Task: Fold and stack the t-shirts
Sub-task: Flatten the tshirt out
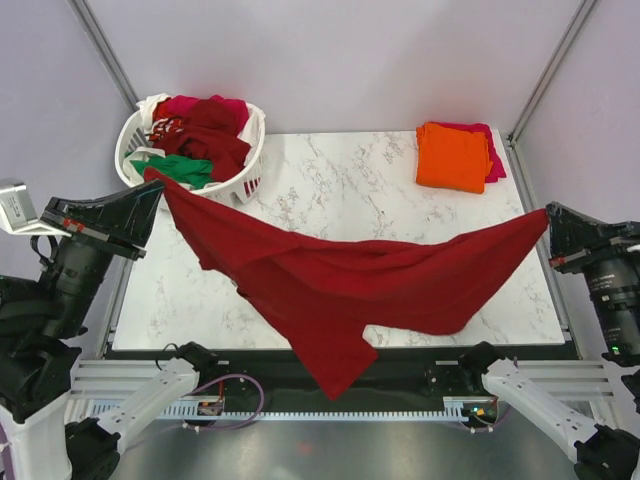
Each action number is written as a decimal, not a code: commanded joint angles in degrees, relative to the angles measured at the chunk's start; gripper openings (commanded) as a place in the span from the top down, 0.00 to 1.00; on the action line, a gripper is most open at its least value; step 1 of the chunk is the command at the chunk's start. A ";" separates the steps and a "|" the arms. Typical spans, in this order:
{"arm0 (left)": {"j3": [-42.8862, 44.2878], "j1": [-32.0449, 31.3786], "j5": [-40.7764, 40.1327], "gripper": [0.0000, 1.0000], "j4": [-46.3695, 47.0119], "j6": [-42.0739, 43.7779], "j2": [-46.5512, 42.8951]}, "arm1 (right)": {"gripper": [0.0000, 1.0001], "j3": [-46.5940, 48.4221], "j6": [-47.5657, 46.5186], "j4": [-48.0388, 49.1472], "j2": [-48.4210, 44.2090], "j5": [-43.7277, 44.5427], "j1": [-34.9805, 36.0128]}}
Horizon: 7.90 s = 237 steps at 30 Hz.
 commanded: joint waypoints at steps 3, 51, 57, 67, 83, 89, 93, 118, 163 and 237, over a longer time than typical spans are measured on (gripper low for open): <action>-3.17 0.12 2.43 0.98 -1.47 0.88 1.14 | 1.00 -6.41 2.26 -2.50 6.46 2.07 -0.10; -48.62 0.03 -8.99 0.98 -8.24 -6.15 -10.11 | 0.37 -54.75 17.91 28.87 28.35 -7.67 -11.08; -48.80 0.03 -8.81 0.98 -8.24 -6.15 -9.93 | 0.38 -58.09 17.12 34.75 32.31 -13.74 -17.93; -48.89 0.12 -8.72 0.98 -8.15 -6.33 -10.11 | 0.41 -60.21 16.41 41.35 38.47 -19.28 -20.14; -48.97 0.03 -9.08 0.98 -8.15 -6.50 -9.93 | 0.60 -61.62 15.36 44.69 41.73 -21.75 -22.87; -49.06 0.03 -9.16 0.98 -8.24 -6.59 -9.84 | 0.83 -61.62 14.83 44.17 40.15 -21.66 -22.95; -48.97 0.03 -9.08 0.98 -8.15 -6.59 -9.67 | 1.00 -61.44 15.00 42.85 38.13 -22.45 -22.96; -18.33 0.12 -9.18 0.98 -9.64 -0.37 -5.81 | 1.00 -17.78 9.47 13.32 5.96 -27.11 -22.69; 43.19 14.45 8.68 0.01 -15.37 6.50 77.54 | 0.02 9.05 5.25 5.67 66.08 -2.67 -31.83; -50.12 7.15 5.16 0.26 -2.79 2.99 -7.38 | 0.56 41.39 -13.56 27.38 117.31 -13.84 2.71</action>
